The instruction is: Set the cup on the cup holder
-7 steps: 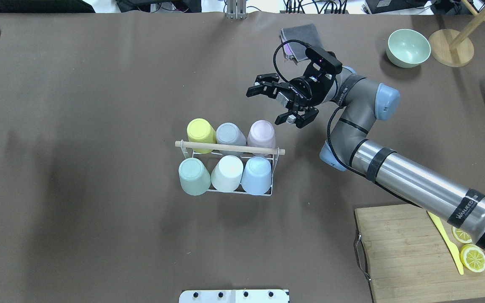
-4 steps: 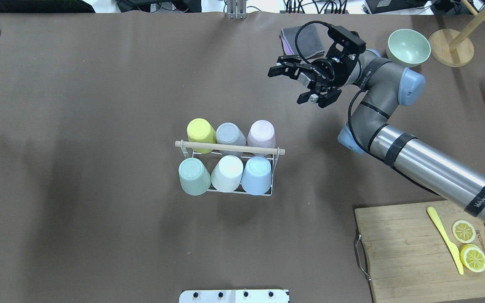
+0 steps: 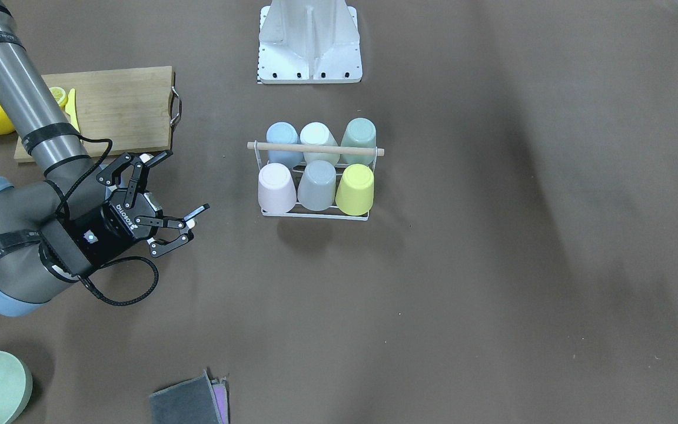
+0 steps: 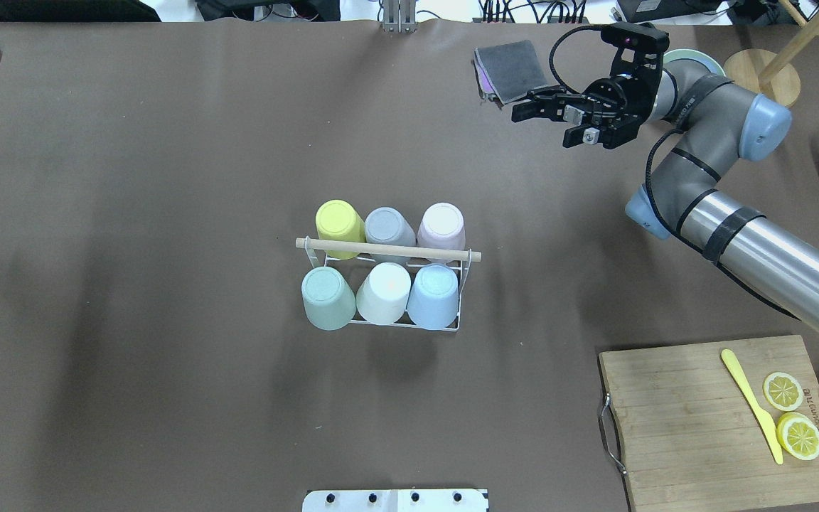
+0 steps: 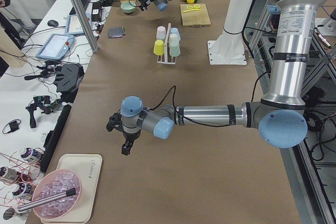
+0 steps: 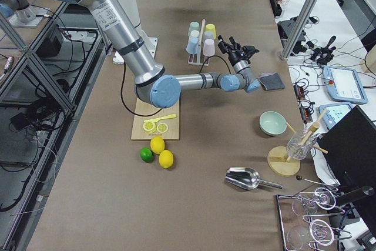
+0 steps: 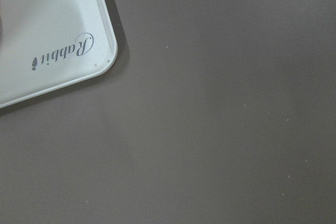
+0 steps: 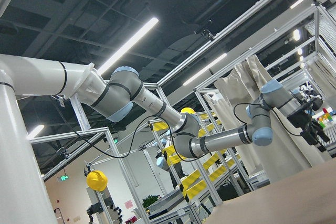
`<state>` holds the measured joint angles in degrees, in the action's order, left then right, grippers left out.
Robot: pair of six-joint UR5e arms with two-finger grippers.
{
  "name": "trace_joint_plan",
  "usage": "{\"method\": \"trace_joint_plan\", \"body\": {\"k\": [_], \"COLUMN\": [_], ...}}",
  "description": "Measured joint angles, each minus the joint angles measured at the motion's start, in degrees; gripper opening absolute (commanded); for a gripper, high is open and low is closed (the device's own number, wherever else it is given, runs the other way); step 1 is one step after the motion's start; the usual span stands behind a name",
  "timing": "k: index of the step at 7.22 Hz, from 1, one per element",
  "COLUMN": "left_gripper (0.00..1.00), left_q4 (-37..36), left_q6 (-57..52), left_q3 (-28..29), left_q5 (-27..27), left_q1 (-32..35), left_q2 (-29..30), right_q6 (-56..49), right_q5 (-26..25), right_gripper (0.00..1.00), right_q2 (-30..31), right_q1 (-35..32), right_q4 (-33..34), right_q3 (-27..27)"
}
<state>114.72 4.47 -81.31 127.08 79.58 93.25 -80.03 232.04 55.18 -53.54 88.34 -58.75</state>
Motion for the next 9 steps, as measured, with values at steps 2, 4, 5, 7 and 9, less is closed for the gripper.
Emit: {"method": "trace_joint_plan", "body": {"k": [2, 4, 5, 7, 9], "left_gripper": [0.97, 0.97, 0.97, 0.97, 0.98], "left_q4": [-5.1, -6.9, -7.1, -7.6, -8.0], "left_q6": [-1.5, -1.3, -0.6, 1.0, -0.9], "left_q3": [-2.0, -3.2, -3.5, -4.0, -4.2], "left_q5": [0.3, 1.3, 1.7, 1.7, 1.9], "left_q1": [1.6, 2.9, 3.5, 3.9, 4.0], "left_q2": [-2.2, -4.8, -6.3, -8.2, -9.8], "right_q6": [11.5, 21.8, 24.9, 27.6, 32.8], "right_q5": [-4.3, -7.7, -9.0, -10.2, -12.8], "right_gripper": [0.98, 0.98, 0.98, 0.98, 0.98], "right_q2": [5.2, 11.7, 15.9, 25.2, 35.7], "right_q1": [-2.8, -5.6, -6.3, -6.4, -6.6], "right_q4": [3.2, 4.1, 4.5, 5.5, 8.2], "right_q3": [-5.7, -11.9, -15.9, -24.2, -34.8]}}
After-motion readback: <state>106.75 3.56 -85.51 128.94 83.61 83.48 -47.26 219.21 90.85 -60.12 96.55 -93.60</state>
